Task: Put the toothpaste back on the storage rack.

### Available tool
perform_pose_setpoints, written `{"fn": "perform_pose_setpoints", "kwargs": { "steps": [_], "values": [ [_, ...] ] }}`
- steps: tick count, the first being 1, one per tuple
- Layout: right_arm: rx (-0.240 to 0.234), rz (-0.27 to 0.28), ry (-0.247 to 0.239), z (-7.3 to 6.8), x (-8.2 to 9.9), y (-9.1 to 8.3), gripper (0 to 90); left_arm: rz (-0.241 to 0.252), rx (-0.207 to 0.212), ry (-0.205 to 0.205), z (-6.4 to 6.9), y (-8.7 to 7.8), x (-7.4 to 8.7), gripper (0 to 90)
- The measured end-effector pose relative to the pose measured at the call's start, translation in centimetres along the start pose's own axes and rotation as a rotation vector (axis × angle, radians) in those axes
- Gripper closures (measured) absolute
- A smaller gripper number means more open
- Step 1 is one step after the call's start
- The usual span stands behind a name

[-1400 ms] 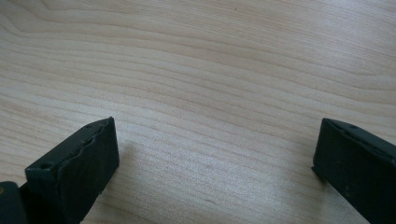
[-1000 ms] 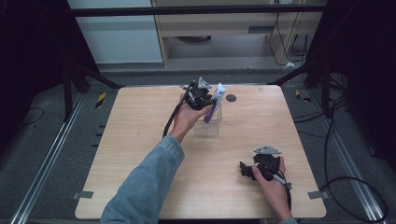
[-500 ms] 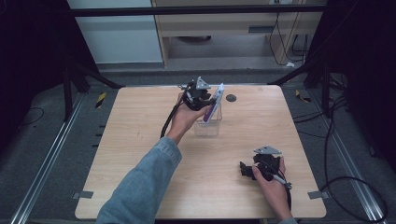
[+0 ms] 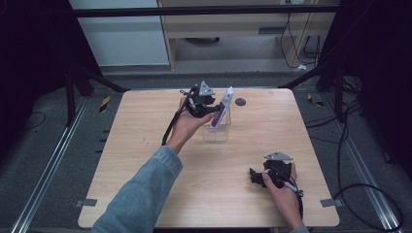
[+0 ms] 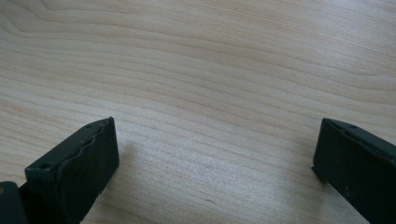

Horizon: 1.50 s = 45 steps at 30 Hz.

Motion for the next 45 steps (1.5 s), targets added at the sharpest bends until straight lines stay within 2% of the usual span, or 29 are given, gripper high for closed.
{"fn": "perform_pose_setpoints", "kwargs": {
  "steps": [7,16,21,24,26,28,29,31,36,45],
  "values": [
    [0.0,0.0,0.0,0.0,0.0,0.0,0.4,-0.001,-0.026,0.051,0.3,-1.0,-0.2,50.5],
    [0.0,0.001,0.0,0.0,0.0,0.0,0.3,0.005,-0.02,0.073,1.0,-1.8,-0.5,41.4],
    [0.0,0.001,0.0,0.0,0.0,0.0,0.3,-0.002,0.01,0.056,1.2,-2.2,-0.5,35.4],
    [0.0,0.001,0.0,0.0,0.0,0.0,0.3,-0.004,0.013,0.053,1.3,-2.4,-0.4,31.1],
    [0.0,0.001,-0.001,0.0,0.0,0.0,0.3,-0.008,0.019,0.041,1.4,-2.5,-0.3,24.1],
    [0.0,0.001,0.0,0.0,0.0,0.0,0.3,-0.014,0.021,0.035,1.5,-2.6,-0.2,22.4],
    [0.0,0.001,0.0,0.0,0.0,0.0,0.3,-0.015,0.026,0.032,1.5,-2.6,-0.2,17.6],
    [0.0,0.001,0.0,0.0,0.0,0.0,0.3,-0.019,0.037,0.027,1.6,-2.8,-0.1,13.5],
    [-0.001,0.001,0.0,0.0,0.0,0.0,0.4,-0.026,0.061,0.017,2.0,-3.3,0.4,7.6],
    [-0.001,0.001,0.0,0.0,0.0,0.0,0.3,-0.011,0.059,0.03,2.3,-4.8,0.7,3.9]
  ]
}}
Point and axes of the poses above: each handheld gripper's, and its own axes: y roughly forward along the jaws, x roughly out of its underside, z roughly to its right, the point moved 4 cm from there along y, roughly forward along the jaws, and after that the axes turned 8 degrees about -x, right-handed, at the moved point
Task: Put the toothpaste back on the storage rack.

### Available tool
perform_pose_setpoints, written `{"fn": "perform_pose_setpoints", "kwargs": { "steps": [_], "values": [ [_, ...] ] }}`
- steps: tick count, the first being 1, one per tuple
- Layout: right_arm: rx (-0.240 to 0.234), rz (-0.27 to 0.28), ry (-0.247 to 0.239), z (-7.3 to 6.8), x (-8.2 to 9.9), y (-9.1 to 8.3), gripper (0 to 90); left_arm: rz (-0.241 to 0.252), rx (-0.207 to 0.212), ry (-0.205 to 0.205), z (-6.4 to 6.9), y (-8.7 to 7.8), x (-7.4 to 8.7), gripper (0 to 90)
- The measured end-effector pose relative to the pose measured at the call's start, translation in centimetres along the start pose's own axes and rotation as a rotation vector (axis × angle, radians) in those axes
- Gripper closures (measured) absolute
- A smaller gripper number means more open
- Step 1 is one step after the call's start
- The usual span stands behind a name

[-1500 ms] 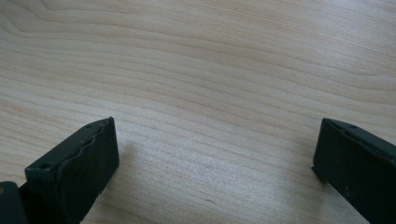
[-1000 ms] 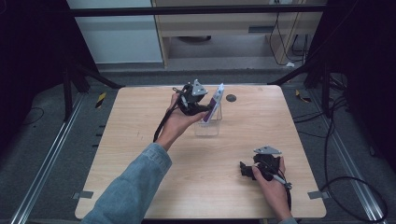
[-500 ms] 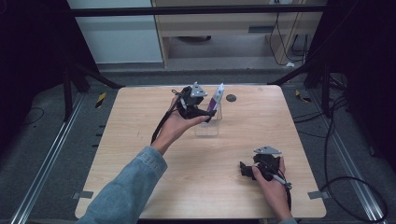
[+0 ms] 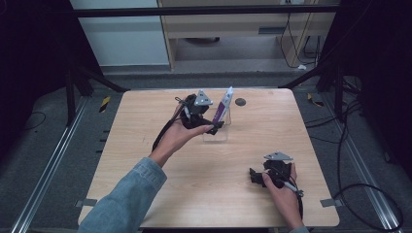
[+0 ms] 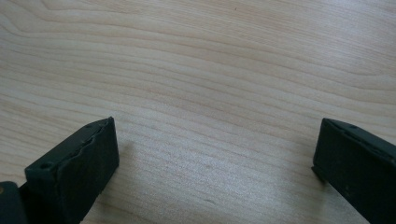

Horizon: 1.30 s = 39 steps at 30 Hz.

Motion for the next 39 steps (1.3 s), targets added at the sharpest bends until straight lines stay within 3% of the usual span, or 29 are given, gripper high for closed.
{"fn": "perform_pose_setpoints", "kwargs": {
  "steps": [5,12,21,30,36,39],
  "values": [
    [0.0,0.0,0.001,0.0,0.0,0.0,0.3,0.002,-0.01,0.012,0.0,-1.1,0.7,3.8],
    [0.0,0.0,0.001,0.0,0.0,0.0,0.3,0.011,-0.032,-0.005,-0.7,-2.4,1.6,3.8],
    [0.0,0.0,0.001,0.0,0.0,0.0,0.3,0.016,-0.05,-0.011,-1.0,-4.4,3.8,3.8],
    [0.0,0.0,0.001,0.0,0.0,0.0,0.3,-0.012,-0.081,-0.02,-1.7,-5.7,7.3,3.4],
    [0.0,0.0,0.002,0.0,0.0,0.0,0.3,-0.023,-0.088,-0.049,-1.9,-6.1,10.0,3.4],
    [0.001,0.0,0.002,0.0,0.0,0.0,0.3,-0.053,-0.095,-0.048,-2.1,-6.1,11.6,3.4]
  ]
}}
Point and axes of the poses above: each handheld gripper's, and its own axes: y roughly forward along the jaws, x roughly out of its underside, z roughly to its right, the point moved 4 cm from there along y, roughly forward along the jaws, and after that the axes turned 8 degrees about -x, right-handed, at the moved point
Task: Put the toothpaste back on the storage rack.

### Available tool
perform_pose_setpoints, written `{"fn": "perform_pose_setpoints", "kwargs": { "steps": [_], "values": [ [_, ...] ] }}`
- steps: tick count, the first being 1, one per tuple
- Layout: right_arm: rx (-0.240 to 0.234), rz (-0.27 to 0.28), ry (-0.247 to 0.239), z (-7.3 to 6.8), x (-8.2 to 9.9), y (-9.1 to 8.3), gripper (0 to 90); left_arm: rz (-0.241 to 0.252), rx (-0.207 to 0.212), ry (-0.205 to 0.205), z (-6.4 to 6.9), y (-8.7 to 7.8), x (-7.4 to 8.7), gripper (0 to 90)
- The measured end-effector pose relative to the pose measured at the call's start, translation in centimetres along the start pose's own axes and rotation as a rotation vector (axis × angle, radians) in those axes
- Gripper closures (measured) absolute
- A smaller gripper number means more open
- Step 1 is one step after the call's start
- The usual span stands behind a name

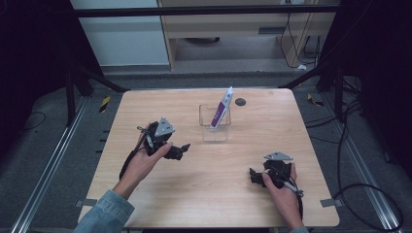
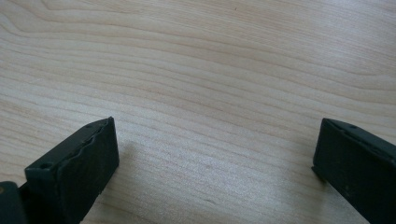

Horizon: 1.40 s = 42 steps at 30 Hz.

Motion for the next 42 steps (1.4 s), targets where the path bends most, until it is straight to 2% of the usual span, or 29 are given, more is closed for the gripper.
{"fn": "perform_pose_setpoints", "kwargs": {
  "steps": [5,11,12,15,18,21,25,30,32,35,37,42],
  "values": [
    [-0.001,0.0,0.0,0.0,0.0,0.0,0.3,-0.032,-0.022,-0.025,-0.9,0.1,2.3,3.4],
    [-0.001,0.0,-0.001,0.0,0.0,0.0,0.3,-0.058,-0.048,-0.055,-1.8,0.1,4.2,3.7],
    [0.0,0.0,-0.001,0.0,0.0,0.0,0.3,-0.073,-0.064,-0.06,-2.3,0.1,5.0,3.8],
    [-0.001,0.0,-0.001,0.0,0.0,0.0,0.3,-0.087,-0.068,-0.075,-2.8,0.0,5.8,3.9],
    [0.0,0.0,0.0,0.0,0.0,0.0,0.3,-0.117,-0.096,-0.09,-3.7,0.0,7.2,3.9],
    [-0.001,0.0,0.0,0.0,0.0,0.0,0.3,-0.126,-0.106,-0.129,-4.5,0.1,8.3,4.0],
    [-0.001,0.0,0.0,0.0,0.0,0.0,0.3,-0.161,-0.149,-0.153,-5.9,0.3,10.0,4.2],
    [-0.001,0.0,0.0,0.0,0.0,0.0,0.3,-0.196,-0.19,-0.227,-7.7,0.9,12.3,4.8],
    [-0.001,0.0,0.0,0.0,0.0,0.0,0.3,-0.204,-0.198,-0.246,-8.0,1.2,13.0,5.1],
    [0.0,0.0,0.0,0.0,0.0,0.0,0.3,-0.231,-0.199,-0.252,-8.3,1.6,13.8,5.1],
    [-0.001,0.0,0.0,0.0,0.0,0.0,0.3,-0.217,-0.183,-0.29,-8.4,1.9,14.1,3.5],
    [-0.001,0.0,0.0,0.0,0.0,0.0,0.4,-0.208,-0.176,-0.288,-8.6,2.2,14.1,1.9]
  ]
}}
Point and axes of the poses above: each handheld gripper's, and its own axes: y roughly forward along the jaws, x roughly out of its underside, z roughly to its right, the point moved 4 cm from there along y, roughly forward along the jaws, and after that the axes turned 8 degrees about -x, right-handed, at the moved point
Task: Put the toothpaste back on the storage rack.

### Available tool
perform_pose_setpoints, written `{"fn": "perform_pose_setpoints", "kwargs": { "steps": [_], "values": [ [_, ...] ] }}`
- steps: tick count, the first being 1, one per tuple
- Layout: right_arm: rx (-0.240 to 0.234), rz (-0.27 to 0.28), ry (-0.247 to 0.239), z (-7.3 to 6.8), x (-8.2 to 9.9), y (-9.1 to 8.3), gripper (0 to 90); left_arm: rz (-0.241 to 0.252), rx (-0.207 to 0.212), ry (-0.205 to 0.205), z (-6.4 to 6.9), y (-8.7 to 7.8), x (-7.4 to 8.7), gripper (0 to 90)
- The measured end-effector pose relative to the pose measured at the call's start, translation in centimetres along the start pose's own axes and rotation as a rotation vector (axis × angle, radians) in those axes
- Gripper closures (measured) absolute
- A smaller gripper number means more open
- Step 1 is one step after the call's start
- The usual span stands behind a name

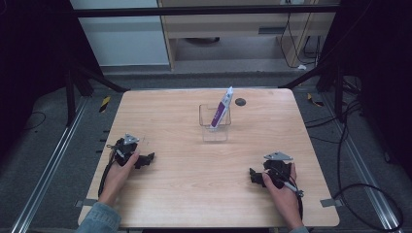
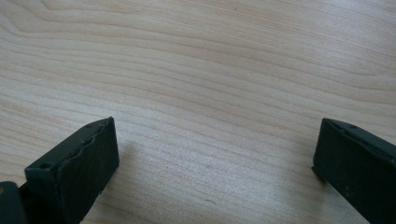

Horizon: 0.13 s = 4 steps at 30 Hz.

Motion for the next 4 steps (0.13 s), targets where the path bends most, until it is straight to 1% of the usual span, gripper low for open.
{"fn": "perform_pose_setpoints", "kwargs": {
  "steps": [4],
  "values": [
    [0.001,0.0,0.0,0.0,0.0,0.01,0.3,-0.007,-0.001,-0.002,-0.11,0.08,-0.01,0.0]
  ]
}}
Point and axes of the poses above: each handheld gripper's, and its own axes: y roughly forward along the jaws, x roughly out of its underside, z roughly to its right, the point moved 4 cm from there along y, roughly forward along the jaws, and after that the axes turned 8 degrees about -x, right-handed, at the moved point
